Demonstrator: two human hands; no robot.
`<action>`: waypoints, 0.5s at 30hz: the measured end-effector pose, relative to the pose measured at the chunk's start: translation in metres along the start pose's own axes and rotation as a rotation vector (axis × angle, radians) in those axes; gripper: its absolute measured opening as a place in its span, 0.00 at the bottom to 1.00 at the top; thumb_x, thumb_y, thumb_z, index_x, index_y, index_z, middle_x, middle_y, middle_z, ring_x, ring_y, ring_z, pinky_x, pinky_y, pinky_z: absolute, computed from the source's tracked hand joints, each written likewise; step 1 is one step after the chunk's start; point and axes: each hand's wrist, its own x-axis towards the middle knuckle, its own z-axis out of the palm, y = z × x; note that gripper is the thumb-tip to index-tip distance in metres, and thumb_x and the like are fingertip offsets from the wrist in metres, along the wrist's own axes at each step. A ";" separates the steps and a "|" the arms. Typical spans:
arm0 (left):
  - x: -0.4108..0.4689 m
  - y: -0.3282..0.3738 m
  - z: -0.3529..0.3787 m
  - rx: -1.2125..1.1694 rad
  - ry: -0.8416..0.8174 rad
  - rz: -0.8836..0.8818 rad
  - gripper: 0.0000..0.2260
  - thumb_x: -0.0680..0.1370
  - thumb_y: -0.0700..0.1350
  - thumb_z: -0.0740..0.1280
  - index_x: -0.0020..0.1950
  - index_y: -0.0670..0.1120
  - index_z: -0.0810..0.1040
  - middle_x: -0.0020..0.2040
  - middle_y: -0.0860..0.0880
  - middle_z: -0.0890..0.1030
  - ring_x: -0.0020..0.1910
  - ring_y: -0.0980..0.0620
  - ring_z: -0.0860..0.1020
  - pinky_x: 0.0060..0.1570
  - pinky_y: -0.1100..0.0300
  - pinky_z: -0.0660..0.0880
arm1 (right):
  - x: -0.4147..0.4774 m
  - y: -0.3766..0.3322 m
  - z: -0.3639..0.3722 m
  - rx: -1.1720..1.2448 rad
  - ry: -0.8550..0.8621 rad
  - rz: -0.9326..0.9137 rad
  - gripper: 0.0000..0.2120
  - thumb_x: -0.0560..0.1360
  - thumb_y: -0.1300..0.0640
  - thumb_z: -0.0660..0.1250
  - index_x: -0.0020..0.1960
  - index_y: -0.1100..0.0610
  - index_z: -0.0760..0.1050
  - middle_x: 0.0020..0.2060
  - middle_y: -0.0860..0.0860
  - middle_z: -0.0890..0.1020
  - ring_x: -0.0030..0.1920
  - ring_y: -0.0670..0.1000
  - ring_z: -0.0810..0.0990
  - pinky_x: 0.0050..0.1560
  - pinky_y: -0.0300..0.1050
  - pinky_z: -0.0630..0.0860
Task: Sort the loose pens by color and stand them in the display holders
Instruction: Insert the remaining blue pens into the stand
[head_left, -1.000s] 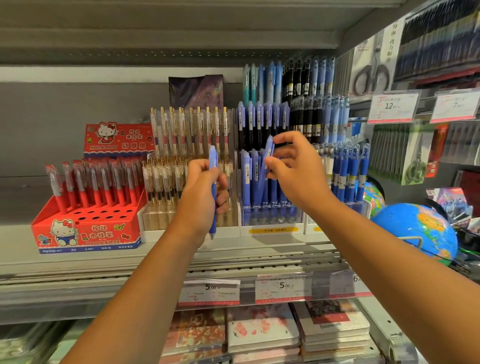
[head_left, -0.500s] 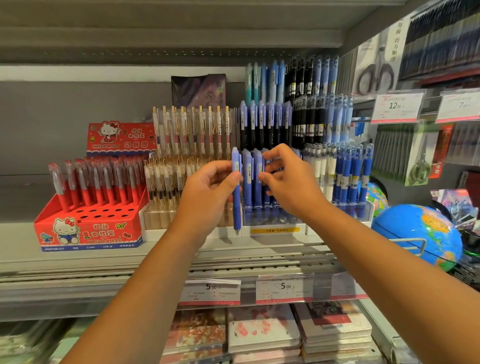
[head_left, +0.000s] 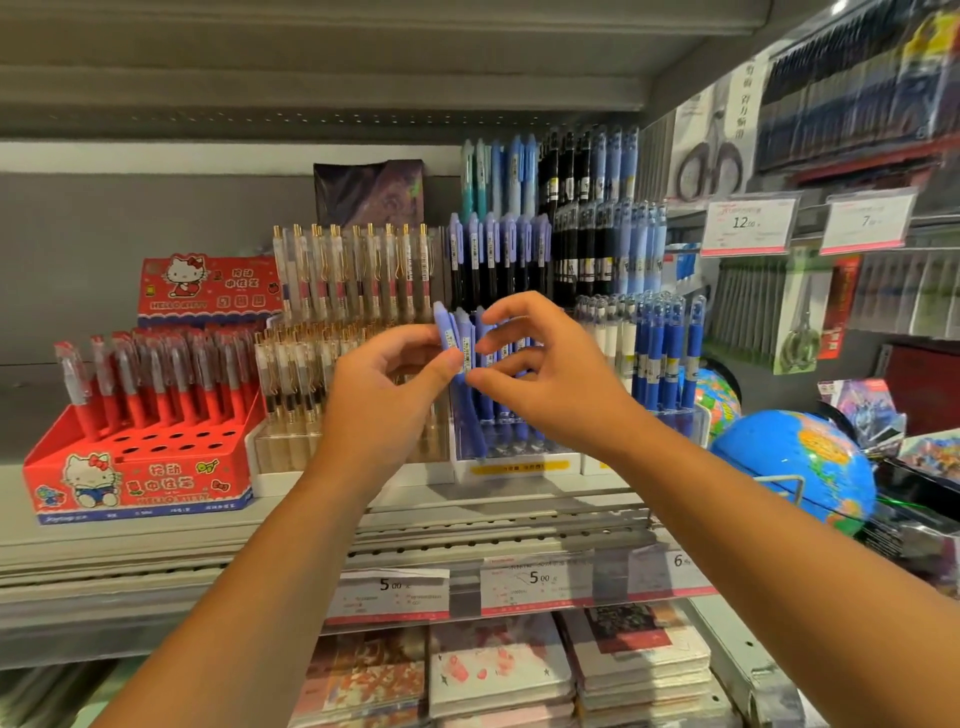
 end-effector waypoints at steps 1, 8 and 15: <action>0.001 0.002 0.001 0.012 0.000 0.011 0.09 0.76 0.43 0.72 0.47 0.58 0.83 0.45 0.56 0.85 0.46 0.56 0.83 0.46 0.62 0.79 | 0.000 -0.001 0.001 -0.017 0.006 -0.004 0.18 0.72 0.59 0.75 0.57 0.49 0.72 0.48 0.49 0.81 0.38 0.48 0.84 0.41 0.45 0.82; 0.012 0.016 0.007 0.149 -0.031 0.078 0.06 0.76 0.42 0.73 0.51 0.53 0.83 0.43 0.55 0.85 0.44 0.58 0.82 0.46 0.64 0.79 | 0.002 -0.001 -0.001 -0.023 0.043 -0.001 0.18 0.73 0.60 0.73 0.55 0.49 0.69 0.42 0.49 0.82 0.38 0.53 0.84 0.44 0.56 0.82; 0.030 0.008 0.000 0.660 -0.115 0.252 0.25 0.73 0.52 0.75 0.68 0.53 0.73 0.62 0.54 0.73 0.61 0.57 0.70 0.59 0.64 0.66 | 0.008 0.006 -0.015 -0.190 0.125 -0.046 0.26 0.75 0.60 0.70 0.67 0.43 0.63 0.43 0.48 0.78 0.39 0.48 0.82 0.43 0.51 0.82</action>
